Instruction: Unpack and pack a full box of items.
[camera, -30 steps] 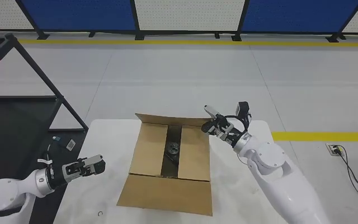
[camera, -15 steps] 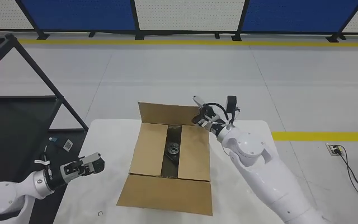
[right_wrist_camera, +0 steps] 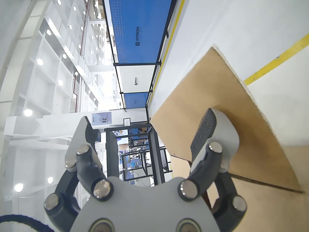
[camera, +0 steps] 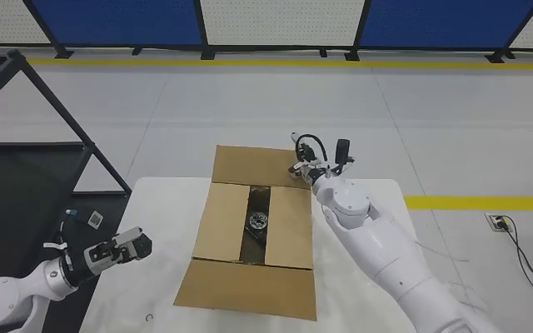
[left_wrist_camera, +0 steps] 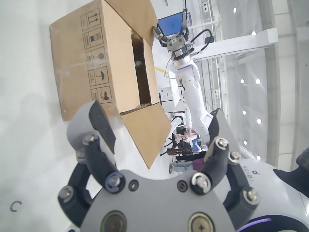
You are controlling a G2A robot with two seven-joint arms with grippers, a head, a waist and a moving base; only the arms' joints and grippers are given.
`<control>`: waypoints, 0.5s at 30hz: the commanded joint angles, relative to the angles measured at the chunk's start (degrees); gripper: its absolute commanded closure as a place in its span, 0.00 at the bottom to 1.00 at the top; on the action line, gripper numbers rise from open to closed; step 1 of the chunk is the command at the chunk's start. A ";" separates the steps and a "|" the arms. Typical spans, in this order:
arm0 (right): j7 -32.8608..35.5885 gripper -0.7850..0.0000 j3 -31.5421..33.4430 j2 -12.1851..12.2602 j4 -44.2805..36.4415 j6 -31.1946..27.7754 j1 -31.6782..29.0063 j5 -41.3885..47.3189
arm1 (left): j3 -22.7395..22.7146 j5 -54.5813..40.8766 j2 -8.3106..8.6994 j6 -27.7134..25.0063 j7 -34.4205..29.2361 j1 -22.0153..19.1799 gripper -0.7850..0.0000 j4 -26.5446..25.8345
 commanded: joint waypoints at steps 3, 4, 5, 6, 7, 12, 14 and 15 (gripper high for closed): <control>0.32 0.00 -0.11 -0.20 0.62 -0.03 0.21 0.09 | 0.28 0.10 -0.03 1.10 1.49 -0.25 0.00 0.32; 0.32 0.00 -0.11 -0.20 0.62 -0.03 0.21 0.09 | 0.28 0.10 -0.03 1.10 1.49 -0.25 0.00 0.32; 0.32 0.00 -0.11 -0.20 0.62 -0.03 0.21 0.09 | 0.28 0.10 -0.03 1.10 1.49 -0.25 0.00 0.32; 0.32 0.00 -0.11 -0.20 0.62 -0.03 0.21 0.09 | 0.28 0.10 -0.03 1.10 1.49 -0.25 0.00 0.32; 0.32 0.00 -0.11 -0.20 0.62 -0.03 0.21 0.09 | 0.28 0.10 -0.03 1.10 1.49 -0.25 0.00 0.32; -0.78 0.00 -0.19 -0.45 -0.23 0.94 -0.59 -0.21 | 1.31 0.10 -0.15 1.45 1.73 0.26 0.00 -0.97; -2.32 0.00 -0.02 -0.86 -0.68 2.26 -0.95 -0.13 | 2.26 0.58 -0.20 2.21 2.05 0.17 0.00 -1.54; -3.01 0.00 0.11 -1.14 -0.76 2.83 -0.86 0.11 | 2.71 0.88 -0.23 2.55 2.42 -0.03 0.00 -1.50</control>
